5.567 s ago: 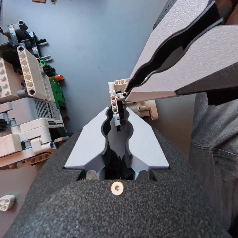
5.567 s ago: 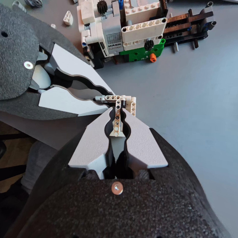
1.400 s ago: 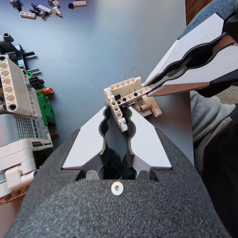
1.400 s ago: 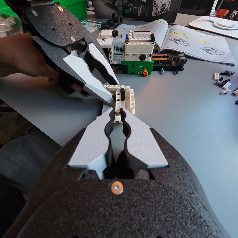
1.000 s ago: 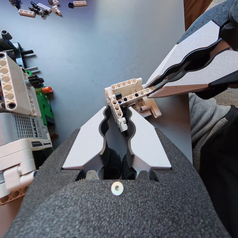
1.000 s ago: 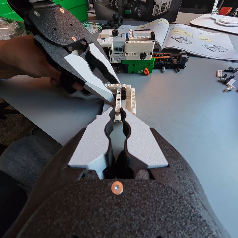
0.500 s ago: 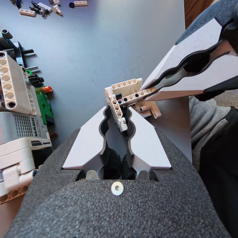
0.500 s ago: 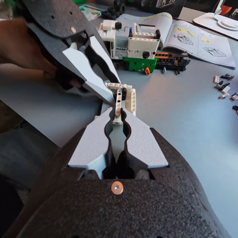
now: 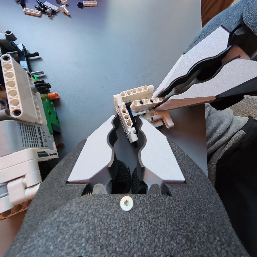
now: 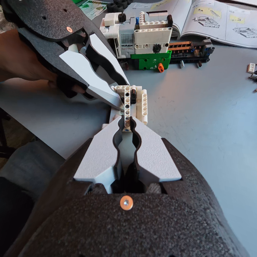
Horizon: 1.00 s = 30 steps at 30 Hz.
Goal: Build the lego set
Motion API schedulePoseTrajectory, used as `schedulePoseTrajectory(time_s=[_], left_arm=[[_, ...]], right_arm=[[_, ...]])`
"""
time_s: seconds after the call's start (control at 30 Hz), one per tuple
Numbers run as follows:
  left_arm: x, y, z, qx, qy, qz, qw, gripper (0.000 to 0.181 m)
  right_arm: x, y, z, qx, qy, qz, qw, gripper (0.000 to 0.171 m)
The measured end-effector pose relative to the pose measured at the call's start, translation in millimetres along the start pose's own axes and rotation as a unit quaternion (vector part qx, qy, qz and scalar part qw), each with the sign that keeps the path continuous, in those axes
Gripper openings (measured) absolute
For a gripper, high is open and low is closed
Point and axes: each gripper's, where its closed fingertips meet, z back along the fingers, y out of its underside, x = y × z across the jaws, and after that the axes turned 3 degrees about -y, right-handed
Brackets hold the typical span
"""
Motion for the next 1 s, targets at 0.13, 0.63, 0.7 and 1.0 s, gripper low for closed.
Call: schedulePoseTrajectory(time_s=[0.13, 0.63, 0.7, 1.0], left_arm=[[-1, 0, 0, -0.001, -0.002, 0.002, 1.000, 0.024], [-1, 0, 1, -0.001, -0.002, 0.004, 1.000, 0.024], [-1, 0, 0, -0.001, -0.002, 0.003, 1.000, 0.024], [-1, 0, 0, -0.002, -0.005, -0.001, 1.000, 0.024]], right_arm=[[1, -1, 0, 0.030, 0.014, 0.007, 0.999, 0.007], [1, -16, -5, 0.020, 0.033, 0.065, 0.997, 0.013], [0, -13, -8, 0.025, 0.034, 0.064, 0.997, 0.008], [0, -9, -9, 0.055, 0.001, -0.002, 0.999, 0.007]])
